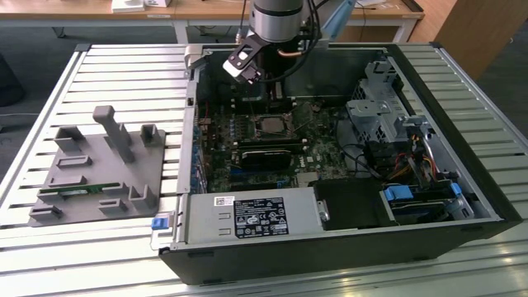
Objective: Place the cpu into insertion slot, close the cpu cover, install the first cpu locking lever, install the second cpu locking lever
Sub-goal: 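Close the cpu cover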
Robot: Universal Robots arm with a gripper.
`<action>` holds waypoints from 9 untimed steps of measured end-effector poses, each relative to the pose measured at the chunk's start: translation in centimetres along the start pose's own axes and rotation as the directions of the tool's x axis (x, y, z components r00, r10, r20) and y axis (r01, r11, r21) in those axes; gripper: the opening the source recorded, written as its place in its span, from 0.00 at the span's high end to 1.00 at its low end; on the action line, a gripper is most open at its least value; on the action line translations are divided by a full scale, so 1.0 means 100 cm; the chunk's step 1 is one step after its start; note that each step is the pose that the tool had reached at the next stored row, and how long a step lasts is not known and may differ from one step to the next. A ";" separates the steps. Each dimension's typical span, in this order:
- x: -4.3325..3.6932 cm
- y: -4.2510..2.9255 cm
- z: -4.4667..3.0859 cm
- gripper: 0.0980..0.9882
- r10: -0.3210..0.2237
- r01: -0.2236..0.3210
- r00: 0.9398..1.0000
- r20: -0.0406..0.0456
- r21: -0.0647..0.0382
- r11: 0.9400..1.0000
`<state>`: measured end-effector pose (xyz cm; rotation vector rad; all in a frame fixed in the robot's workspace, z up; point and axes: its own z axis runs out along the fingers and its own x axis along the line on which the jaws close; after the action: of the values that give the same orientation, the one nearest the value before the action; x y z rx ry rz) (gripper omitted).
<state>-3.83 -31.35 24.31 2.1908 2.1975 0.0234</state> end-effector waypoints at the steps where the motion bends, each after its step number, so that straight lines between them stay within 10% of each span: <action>1: 0.0000 0.0000 -0.0015 0.99 0.000 0.000 1.000 0.000 0.000 1.000; 9: -0.0002 0.0006 -0.0149 0.99 0.000 0.000 1.000 0.000 0.000 1.000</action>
<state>-3.83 -31.35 25.80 2.1908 2.1975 0.0234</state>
